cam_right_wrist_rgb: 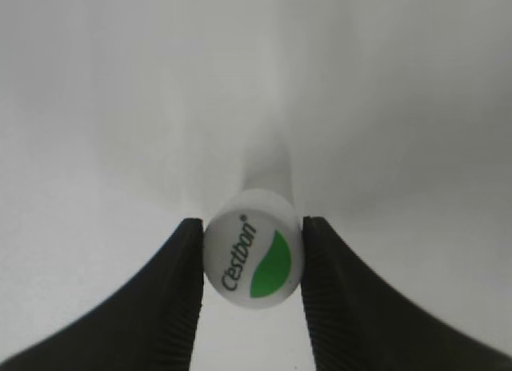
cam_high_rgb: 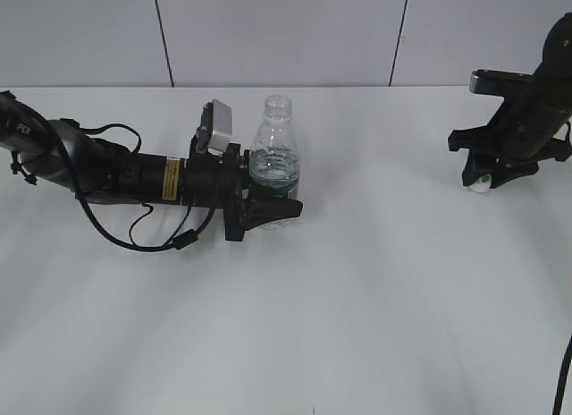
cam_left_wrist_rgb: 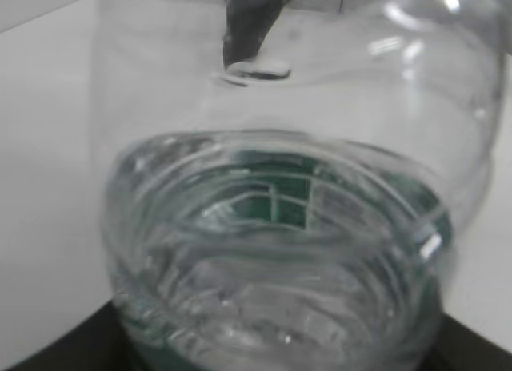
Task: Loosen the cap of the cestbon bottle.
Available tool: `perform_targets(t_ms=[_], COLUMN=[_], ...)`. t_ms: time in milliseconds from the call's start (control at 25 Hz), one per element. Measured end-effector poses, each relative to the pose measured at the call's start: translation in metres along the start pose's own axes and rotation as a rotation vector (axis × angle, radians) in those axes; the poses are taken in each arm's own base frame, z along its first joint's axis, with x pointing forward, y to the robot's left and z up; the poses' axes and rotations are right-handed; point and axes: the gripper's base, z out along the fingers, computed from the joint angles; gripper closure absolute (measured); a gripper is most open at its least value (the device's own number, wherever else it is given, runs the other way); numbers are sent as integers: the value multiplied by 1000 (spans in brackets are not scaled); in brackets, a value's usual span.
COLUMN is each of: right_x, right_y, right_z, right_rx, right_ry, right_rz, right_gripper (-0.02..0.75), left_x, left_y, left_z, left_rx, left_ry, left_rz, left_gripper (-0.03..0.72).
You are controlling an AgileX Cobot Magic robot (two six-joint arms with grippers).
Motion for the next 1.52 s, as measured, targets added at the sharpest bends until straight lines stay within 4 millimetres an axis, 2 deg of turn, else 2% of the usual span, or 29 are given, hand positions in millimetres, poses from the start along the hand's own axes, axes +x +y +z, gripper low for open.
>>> perform_targets(t_ms=[160, 480, 640, 760, 1080, 1240, 1520], right_x=[1, 1, 0, -7, -21, -22, -23], right_y=[0, 0, 2, 4, 10, 11, 12], right_z=[0, 0, -2, -13, -60, -69, -71], right_rx=[-1, -3, -18, -32, -48, -48, -49], right_ry=[7, 15, 22, 17, -55, -70, -73], right_rz=[3, 7, 24, 28, 16, 13, 12], right_gripper=[436, 317, 296, 294, 292, 290, 290], left_x=[0, 0, 0, 0, 0, 1, 1], left_y=[0, 0, 0, 0, 1, 1, 2], left_z=[0, 0, 0, 0, 0, 0, 0], left_rx=[0, 0, 0, -4, -6, -10, -20], left_ry=[0, 0, 0, 3, 5, 7, 10], left_rz=[0, 0, 0, 0, -1, -5, -41], left_gripper=[277, 277, 277, 277, 277, 277, 277])
